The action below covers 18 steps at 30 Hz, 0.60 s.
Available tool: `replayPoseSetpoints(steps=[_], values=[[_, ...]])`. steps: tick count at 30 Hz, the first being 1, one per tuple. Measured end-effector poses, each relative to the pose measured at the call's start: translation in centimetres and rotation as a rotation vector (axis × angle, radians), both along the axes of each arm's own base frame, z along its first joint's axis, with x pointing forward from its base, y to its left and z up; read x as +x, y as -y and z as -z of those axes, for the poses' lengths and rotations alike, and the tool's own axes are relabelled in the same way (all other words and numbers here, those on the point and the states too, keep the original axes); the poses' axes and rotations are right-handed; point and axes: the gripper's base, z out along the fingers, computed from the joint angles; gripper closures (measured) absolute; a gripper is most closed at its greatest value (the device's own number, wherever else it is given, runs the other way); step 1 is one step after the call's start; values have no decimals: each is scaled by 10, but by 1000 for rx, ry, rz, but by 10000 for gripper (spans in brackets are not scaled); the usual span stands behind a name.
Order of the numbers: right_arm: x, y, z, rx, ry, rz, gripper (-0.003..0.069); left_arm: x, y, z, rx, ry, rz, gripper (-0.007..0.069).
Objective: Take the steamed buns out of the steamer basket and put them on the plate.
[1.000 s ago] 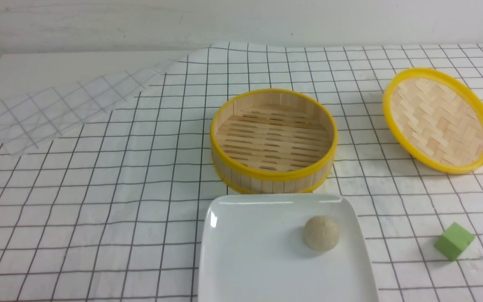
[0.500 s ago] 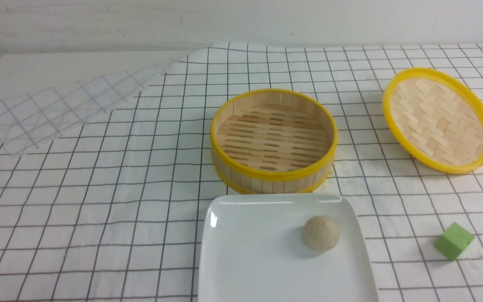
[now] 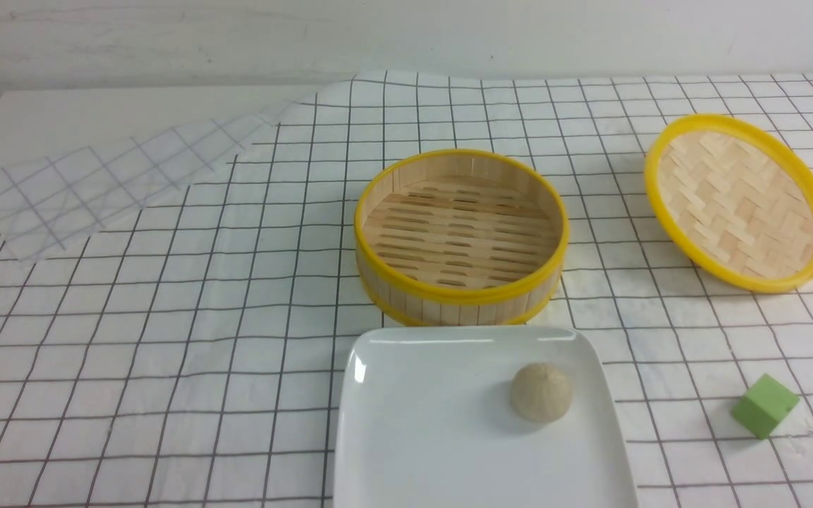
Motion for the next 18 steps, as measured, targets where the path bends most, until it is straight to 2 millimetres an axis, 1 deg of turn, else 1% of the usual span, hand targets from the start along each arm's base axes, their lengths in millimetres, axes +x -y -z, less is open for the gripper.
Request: replayPoseSetpoints(steps=[14,18], values=[[0,0,0,-14,0,1,420,0,0,0,0,0,0,270],[0,2,0,-63,-8,5,420,0,0,0,0,0,0,270]])
